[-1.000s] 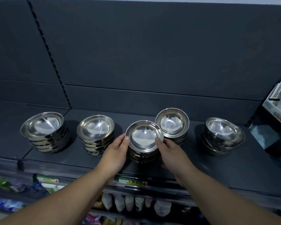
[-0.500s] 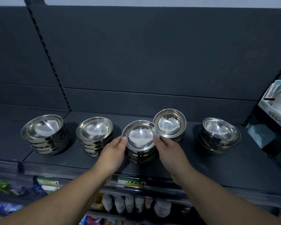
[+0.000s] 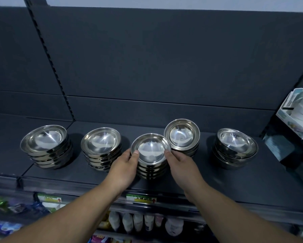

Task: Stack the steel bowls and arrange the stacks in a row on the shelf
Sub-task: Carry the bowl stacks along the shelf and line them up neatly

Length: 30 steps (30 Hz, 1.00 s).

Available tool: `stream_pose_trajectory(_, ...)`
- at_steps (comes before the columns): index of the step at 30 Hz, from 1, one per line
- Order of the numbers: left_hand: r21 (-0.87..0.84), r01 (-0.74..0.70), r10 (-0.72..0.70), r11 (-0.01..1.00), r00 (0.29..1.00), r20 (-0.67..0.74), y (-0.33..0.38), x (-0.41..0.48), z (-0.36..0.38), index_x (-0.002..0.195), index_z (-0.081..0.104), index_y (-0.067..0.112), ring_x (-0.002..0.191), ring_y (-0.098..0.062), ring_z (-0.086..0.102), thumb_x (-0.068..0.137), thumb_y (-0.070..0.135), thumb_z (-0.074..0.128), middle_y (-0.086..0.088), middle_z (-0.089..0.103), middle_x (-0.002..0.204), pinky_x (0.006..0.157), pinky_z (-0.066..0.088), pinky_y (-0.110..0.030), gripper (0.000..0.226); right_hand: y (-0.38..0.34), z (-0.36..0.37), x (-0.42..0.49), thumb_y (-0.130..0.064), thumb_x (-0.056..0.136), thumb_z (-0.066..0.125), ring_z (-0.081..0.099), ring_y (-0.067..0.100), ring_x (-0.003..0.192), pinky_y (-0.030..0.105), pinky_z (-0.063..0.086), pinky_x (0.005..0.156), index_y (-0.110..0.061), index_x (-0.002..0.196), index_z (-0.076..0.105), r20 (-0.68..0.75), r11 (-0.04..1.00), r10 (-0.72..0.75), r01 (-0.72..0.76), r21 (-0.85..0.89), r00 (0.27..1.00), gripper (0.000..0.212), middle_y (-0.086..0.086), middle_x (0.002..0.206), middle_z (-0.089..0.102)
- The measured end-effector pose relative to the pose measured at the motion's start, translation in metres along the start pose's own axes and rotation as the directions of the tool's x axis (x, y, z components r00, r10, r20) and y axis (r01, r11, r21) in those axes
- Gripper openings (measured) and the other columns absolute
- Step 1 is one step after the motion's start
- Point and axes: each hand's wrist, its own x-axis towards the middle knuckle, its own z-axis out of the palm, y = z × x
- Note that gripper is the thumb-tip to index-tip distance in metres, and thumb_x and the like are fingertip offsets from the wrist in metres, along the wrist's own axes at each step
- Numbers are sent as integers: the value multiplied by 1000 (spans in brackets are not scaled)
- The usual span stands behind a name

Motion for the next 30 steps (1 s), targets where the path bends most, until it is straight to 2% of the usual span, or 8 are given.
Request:
stream_pose_trajectory(3, 19, -3, 2, 1000, 1000, 10, 3, -2, -1, 131, 56, 22, 111, -9, 54, 101, 37, 38, 10, 61, 115, 92, 36, -23, 37, -1, 0, -1, -42, 97, 53, 59, -4, 89, 13, 42, 72, -34, 88, 68, -3, 1000, -5, 5, -19, 1000, 20, -17, 92, 70)
stream_pose_trajectory(6, 64, -5, 4, 998, 1000, 15, 4, 0, -1, 133, 54, 23, 120, -16, 54, 101, 38, 38, 3, 62, 125, 100, 39, -28, 39, -1, 1, 1, -43, 97, 53, 63, 4, 92, 16, 44, 74, -30, 91, 70, -17, 999, -17, 16, -52, 1000, 23, -9, 97, 73)
stream_pose_trajectory(11, 148, -22, 21, 989, 1000, 6, 8, 1, -1, 148, 35, 19, 139, -16, 36, 100, 41, 37, 0, 42, 150, 117, 27, -33, 53, 0, 2, 2, -46, 96, 52, 59, 8, 108, 30, 46, 97, -31, 119, 67, -39, 992, -52, 47, -118, 998, 31, -12, 113, 68)
stream_pose_trajectory(16, 163, -40, 41, 986, 999, -6, 15, -1, 0, 146, 38, 17, 140, -17, 35, 101, 37, 36, -1, 42, 150, 111, 24, -24, 49, -3, 2, 1, -43, 97, 51, 61, 8, 104, 28, 46, 92, -28, 114, 70, -41, 989, -68, 62, -137, 997, 30, -12, 107, 70)
stream_pose_trajectory(20, 113, -37, 37, 993, 999, 8, 18, -2, 0, 145, 40, 15, 137, -17, 38, 102, 34, 37, -2, 45, 147, 99, 24, -17, 46, -3, 1, 2, -46, 96, 51, 60, 9, 107, 28, 46, 93, -28, 117, 69, -37, 988, -55, 49, -149, 998, 33, -11, 108, 69)
stream_pose_trajectory(24, 12, 44, -44, 999, 999, 25, 11, -4, 1, 152, 21, 27, 142, -17, 31, 100, 44, 37, 1, 34, 155, 110, 23, -26, 58, 3, 2, 3, -50, 95, 52, 55, 9, 120, 35, 44, 106, -38, 133, 57, -19, 997, -14, 13, -81, 1000, 40, -16, 125, 64)
stream_pose_trajectory(27, -58, 65, -63, 996, 997, 35, 6, -4, 3, 151, 23, 35, 139, -15, 35, 99, 48, 35, 5, 39, 151, 110, 27, -28, 55, 6, 4, 1, -50, 95, 51, 54, 9, 121, 42, 47, 106, -49, 134, 51, 42, 999, 48, -48, -5, 998, 39, -21, 128, 60)
stream_pose_trajectory(30, -83, 67, -64, 994, 997, 36, 4, -3, 4, 150, 24, 36, 139, -14, 35, 99, 50, 34, 6, 40, 151, 113, 26, -30, 54, 8, 6, 3, -51, 95, 51, 53, 10, 123, 44, 46, 106, -51, 136, 47, 56, 998, 65, -66, 23, 996, 41, -20, 132, 57)
